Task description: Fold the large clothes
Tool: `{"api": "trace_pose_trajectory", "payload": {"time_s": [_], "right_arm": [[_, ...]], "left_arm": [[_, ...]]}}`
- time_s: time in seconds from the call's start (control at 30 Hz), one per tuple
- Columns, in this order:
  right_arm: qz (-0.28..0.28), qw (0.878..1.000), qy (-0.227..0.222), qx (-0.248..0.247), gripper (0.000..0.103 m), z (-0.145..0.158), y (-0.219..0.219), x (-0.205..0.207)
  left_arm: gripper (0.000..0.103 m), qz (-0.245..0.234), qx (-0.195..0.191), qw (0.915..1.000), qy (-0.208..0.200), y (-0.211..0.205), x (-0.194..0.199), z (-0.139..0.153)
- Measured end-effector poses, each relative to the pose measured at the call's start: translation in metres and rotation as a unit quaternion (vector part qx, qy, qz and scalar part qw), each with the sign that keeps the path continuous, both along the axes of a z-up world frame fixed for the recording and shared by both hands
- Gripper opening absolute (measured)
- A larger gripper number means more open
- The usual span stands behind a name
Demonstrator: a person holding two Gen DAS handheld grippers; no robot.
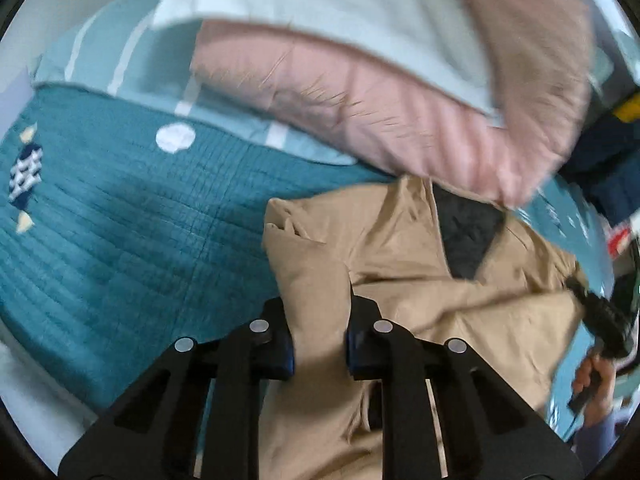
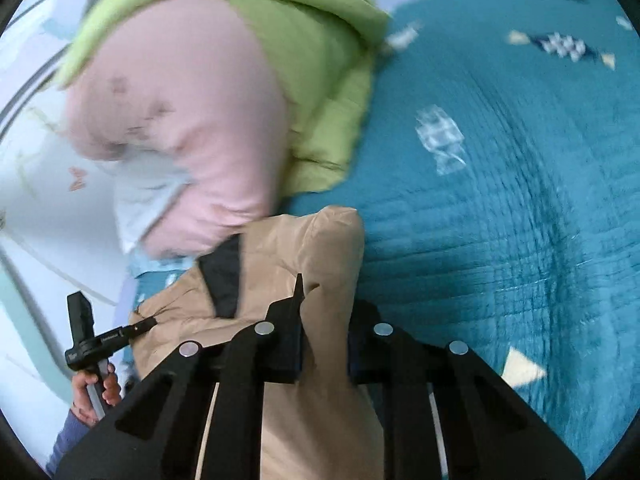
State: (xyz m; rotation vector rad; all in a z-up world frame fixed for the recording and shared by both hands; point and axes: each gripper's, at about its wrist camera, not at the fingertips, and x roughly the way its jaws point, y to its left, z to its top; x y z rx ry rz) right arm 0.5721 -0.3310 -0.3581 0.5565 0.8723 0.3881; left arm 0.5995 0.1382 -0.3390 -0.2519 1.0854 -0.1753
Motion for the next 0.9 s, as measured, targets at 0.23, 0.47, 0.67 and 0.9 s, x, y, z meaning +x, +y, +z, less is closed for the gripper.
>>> {"api": "trace_pose_trajectory", "payload": {"time_s": [0.23,0.47,0.67,0.9], "right_arm": [[0.02,0.999,-0.032,-0.009,0.014,0.061,-0.001,-0.079],[0.049,0.998,-0.006,-0.042,0.015,0.087,-0.003,-0.196],[0.039,0.995,0.068,-0.067,0.023,0.045,-0.013,-0.271],[-0.006,0.979,0.184,-0.087,0.052,-0.006,-0.034,-0.329]], "left_arm": [[0.016,-0.037,-0.017,0.9975,-0.057,0.01,-0.092,0.069],[0.016,-0.07,-0.021,0.9964,-0.043,-0.004,-0.199,0.09],[0.024,-0.105,0.003,0.9944,0.002,-0.02,-0.288,0.044],[0.072,-0.066,0.051,0.9957,0.041,0.005,-0.331,0.005]]}}
